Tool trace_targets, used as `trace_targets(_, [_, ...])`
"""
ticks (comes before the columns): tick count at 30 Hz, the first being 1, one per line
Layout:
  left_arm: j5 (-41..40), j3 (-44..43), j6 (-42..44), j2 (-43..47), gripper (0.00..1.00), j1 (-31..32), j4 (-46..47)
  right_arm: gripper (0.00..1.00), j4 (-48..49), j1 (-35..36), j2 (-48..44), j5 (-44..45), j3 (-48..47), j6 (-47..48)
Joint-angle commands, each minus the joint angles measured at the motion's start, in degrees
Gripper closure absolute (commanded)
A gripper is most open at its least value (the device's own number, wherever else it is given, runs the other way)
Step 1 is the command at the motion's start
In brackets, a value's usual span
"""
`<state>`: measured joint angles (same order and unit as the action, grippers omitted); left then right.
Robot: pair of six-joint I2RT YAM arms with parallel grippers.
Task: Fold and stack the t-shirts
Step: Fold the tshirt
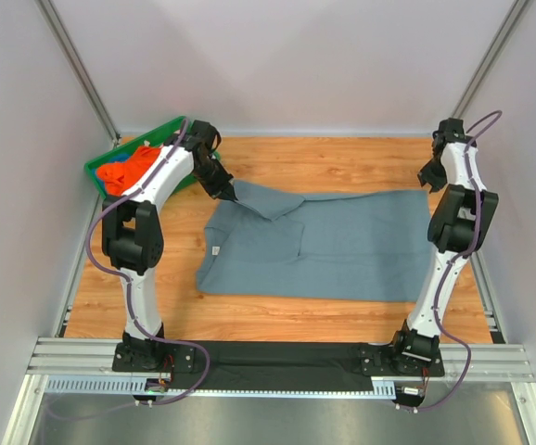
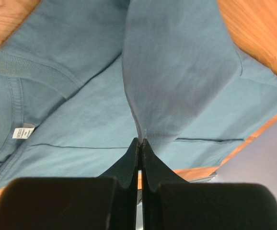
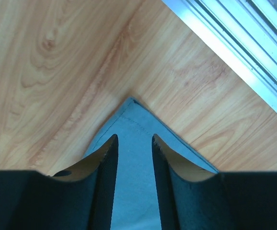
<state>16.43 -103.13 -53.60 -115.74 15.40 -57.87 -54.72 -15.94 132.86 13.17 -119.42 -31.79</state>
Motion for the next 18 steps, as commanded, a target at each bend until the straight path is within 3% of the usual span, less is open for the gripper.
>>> trace_targets(1, [1.5, -0.1, 1.0, 3.0, 1.0, -0.4, 0.4, 0.64, -1.5, -0.1, 2.0, 2.3, -3.2, -1.6])
trace_targets(18, [1.5, -0.1, 0.6, 2.9, 1.0, -0.4, 1.3, 0.63, -1.2, -0.1, 6.9, 4.2, -7.7, -5.4])
